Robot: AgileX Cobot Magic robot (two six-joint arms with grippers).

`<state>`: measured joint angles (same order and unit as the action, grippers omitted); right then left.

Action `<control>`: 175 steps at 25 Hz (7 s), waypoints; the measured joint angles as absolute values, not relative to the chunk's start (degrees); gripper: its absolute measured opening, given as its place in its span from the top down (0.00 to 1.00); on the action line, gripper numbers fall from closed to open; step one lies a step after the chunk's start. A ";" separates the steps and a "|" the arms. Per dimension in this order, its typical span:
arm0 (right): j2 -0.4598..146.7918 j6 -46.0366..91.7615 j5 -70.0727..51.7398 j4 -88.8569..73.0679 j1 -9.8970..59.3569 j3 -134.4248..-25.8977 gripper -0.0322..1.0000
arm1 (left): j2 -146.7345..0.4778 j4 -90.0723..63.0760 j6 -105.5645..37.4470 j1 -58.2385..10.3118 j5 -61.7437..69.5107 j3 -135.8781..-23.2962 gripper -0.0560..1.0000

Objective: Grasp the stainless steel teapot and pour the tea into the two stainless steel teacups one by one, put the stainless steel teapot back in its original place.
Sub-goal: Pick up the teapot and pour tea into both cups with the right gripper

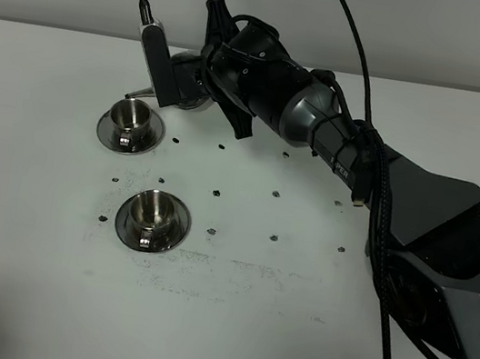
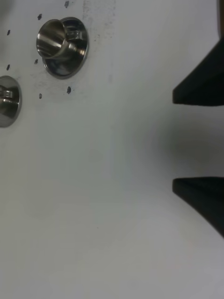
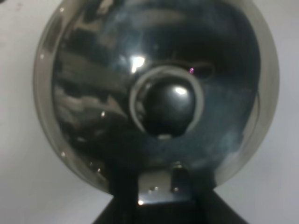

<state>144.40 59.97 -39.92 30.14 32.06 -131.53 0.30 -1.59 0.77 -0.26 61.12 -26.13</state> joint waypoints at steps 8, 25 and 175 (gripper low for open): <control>144.64 60.47 -37.49 33.10 32.24 -131.53 0.76 | 0.30 -1.59 0.77 -0.26 61.12 -26.13 0.60; 146.30 63.49 -37.17 37.15 32.76 -131.53 0.76 | 0.30 -1.59 0.77 -0.26 61.12 -26.13 0.60; 110.95 37.26 -46.26 12.63 32.99 -80.50 0.76 | 0.30 -1.59 0.77 -0.26 61.12 -26.13 0.60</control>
<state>110.95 37.26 -46.26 12.63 32.99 -80.50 0.30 -1.59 0.77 -0.26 61.12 -26.13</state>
